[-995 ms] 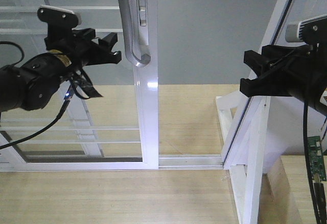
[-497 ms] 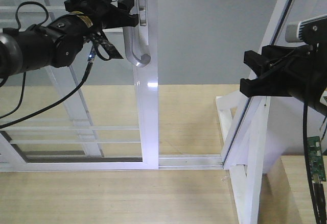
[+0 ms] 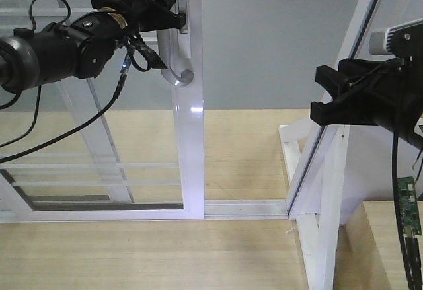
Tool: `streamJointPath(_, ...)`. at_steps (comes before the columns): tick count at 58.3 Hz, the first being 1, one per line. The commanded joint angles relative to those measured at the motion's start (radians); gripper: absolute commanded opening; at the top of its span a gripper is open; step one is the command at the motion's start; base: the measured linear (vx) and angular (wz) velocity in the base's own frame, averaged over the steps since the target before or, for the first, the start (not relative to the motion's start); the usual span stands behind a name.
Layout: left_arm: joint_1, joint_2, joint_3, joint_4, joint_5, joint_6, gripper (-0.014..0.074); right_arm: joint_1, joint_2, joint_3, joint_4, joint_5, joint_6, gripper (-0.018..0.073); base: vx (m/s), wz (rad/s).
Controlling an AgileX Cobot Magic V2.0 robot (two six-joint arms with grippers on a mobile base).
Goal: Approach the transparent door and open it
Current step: 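Release the handle with the right gripper and grasp it with the left gripper, then slide the door farther open with the left gripper holding the handle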
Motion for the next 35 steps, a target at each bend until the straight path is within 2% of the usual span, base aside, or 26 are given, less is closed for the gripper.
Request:
streamJointPath(1, 0.044, -0.063, -0.037, -0.033, -0.046, 0.002, 0.0339, -0.003, -0.019, -0.027, -0.006, -0.07, -0.009, 0.0278, 0.0, 0.0)
streamJointPath(35, 0.186, -0.141, -0.037, -0.032, 0.182, 0.002, 0.034, -0.003, -0.019, -0.027, -0.006, -0.052, -0.009, 0.0278, 0.0, 0.0)
